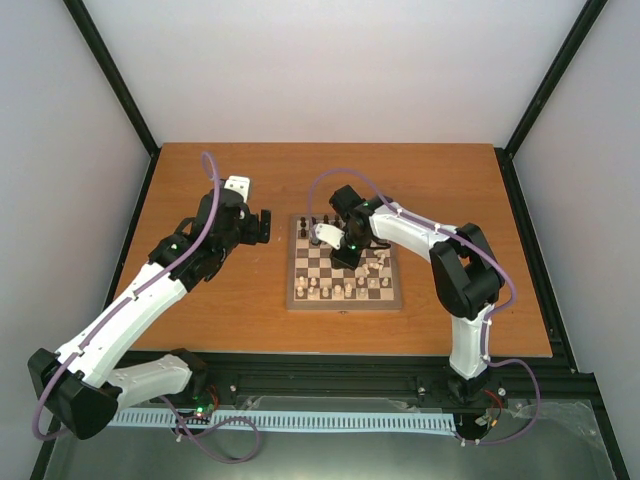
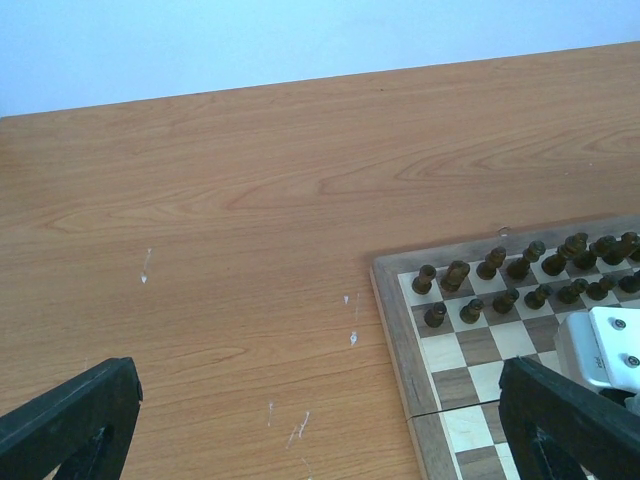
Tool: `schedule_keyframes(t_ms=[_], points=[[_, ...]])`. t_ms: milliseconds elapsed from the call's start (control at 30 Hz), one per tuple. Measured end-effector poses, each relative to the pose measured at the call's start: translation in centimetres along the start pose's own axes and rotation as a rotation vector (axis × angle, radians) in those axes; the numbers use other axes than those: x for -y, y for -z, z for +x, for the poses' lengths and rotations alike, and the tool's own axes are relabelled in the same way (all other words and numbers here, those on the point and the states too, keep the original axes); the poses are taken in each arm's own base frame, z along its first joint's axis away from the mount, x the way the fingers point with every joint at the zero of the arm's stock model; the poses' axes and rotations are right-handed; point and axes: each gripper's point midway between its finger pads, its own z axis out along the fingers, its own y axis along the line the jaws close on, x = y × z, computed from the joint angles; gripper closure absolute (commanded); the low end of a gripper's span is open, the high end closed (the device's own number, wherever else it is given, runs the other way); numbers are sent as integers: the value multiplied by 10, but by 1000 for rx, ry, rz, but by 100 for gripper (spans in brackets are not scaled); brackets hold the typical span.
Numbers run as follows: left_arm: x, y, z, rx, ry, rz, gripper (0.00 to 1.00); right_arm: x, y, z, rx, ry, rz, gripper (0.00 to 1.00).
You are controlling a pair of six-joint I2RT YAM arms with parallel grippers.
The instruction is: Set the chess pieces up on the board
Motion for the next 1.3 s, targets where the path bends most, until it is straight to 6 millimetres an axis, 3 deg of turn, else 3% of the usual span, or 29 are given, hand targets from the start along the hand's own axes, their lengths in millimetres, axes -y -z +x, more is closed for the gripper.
schedule_keyframes(t_ms=[300, 700, 1300], points=[[1, 0, 1, -2, -2, 5, 0, -4, 0, -2, 3, 3, -12, 91], [2, 0, 1, -4, -8, 9, 0, -39, -6, -11, 2, 47, -102, 91], [4, -2, 3, -12, -11, 21, 0, -43, -7, -12, 3, 54, -108, 87]])
